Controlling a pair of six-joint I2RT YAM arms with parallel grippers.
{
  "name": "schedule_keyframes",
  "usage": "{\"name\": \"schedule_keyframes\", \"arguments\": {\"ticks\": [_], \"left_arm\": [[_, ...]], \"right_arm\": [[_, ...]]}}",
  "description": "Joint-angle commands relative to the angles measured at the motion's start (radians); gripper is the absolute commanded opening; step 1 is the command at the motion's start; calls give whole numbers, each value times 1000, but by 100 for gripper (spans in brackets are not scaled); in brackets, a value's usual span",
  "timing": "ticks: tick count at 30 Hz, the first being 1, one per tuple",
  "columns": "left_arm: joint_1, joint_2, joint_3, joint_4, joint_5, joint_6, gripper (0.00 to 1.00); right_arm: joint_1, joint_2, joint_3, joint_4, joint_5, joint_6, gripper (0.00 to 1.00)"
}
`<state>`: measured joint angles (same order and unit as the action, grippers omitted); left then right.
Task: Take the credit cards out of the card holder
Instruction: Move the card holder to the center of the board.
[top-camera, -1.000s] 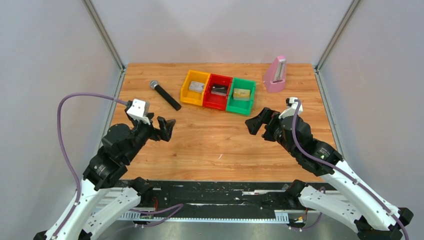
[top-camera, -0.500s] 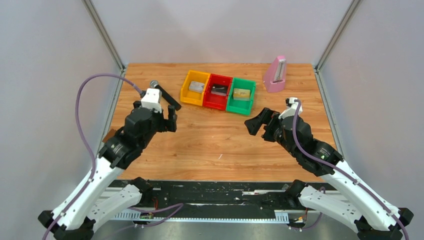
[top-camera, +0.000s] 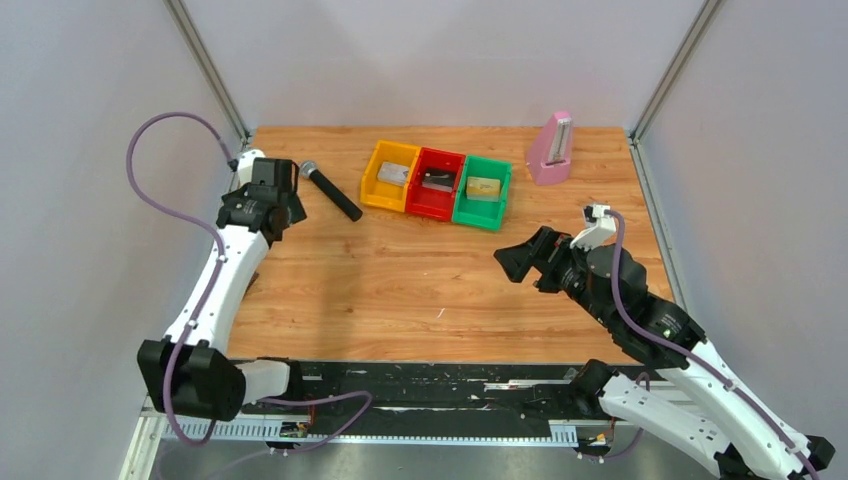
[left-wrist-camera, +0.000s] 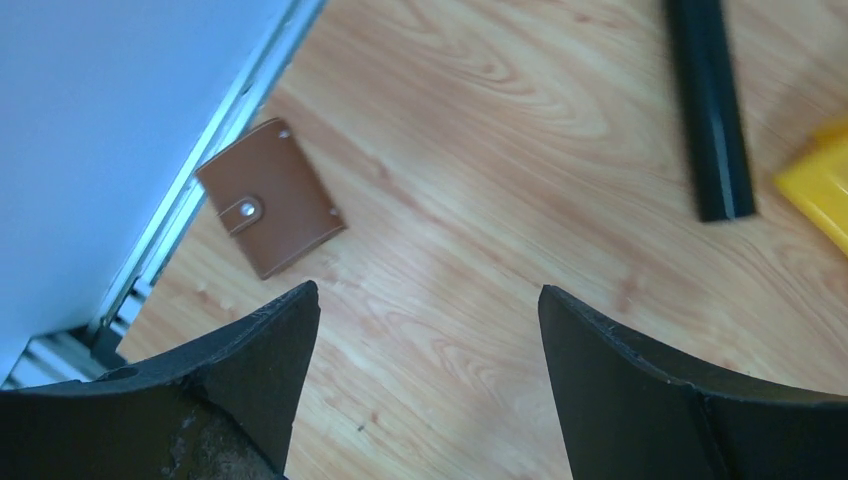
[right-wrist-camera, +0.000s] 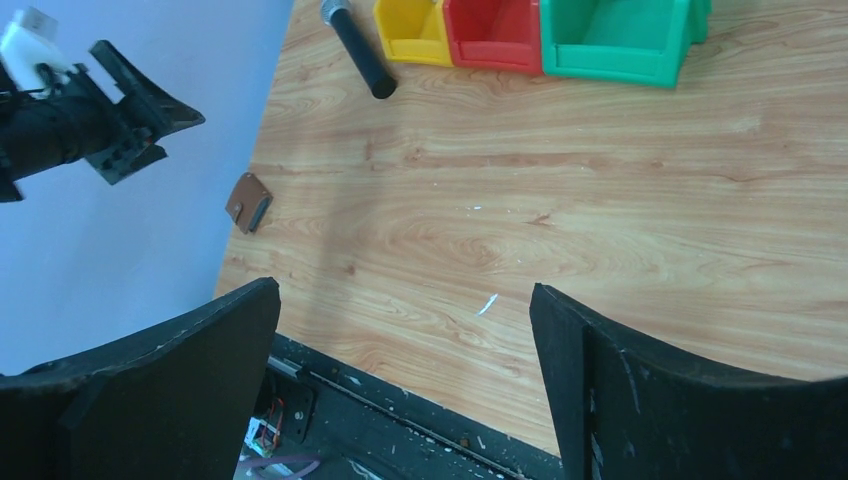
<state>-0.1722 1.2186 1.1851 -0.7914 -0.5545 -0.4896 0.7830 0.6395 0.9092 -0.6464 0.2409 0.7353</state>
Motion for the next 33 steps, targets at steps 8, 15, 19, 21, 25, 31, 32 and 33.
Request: {"name": "schedule_keyframes", "arguments": {"ticks": [8,15,19,21,25,31,32,33], "left_arm": [[338,167,-115,26,9,-269,83],[444,303,-131,72,96,-309,81],[466,365,-114,91,98,-300,80],[476,390,-106,111,127,-281,79],[487,448,-73,120,137,-245,75],[503,507,-40,117,155,-226,73],[506,512,-39,117,163,-229,73],[507,518,-40,116,165,-231,73]], "right_arm": [[5,-105,-20,78,-106,-45,98],[4,-140,-25,93,-142,-69,98],[4,-144,-14,97,-150,-81,98],[4,-144,-12,98,-148,-85,98],[4,-126,3,102,-148,-88,98],[4,-102,14,105,-166,-79,98],[4,-97,16,106,-168,-77,97],[4,-95,17,106,-171,-78,97]]}}
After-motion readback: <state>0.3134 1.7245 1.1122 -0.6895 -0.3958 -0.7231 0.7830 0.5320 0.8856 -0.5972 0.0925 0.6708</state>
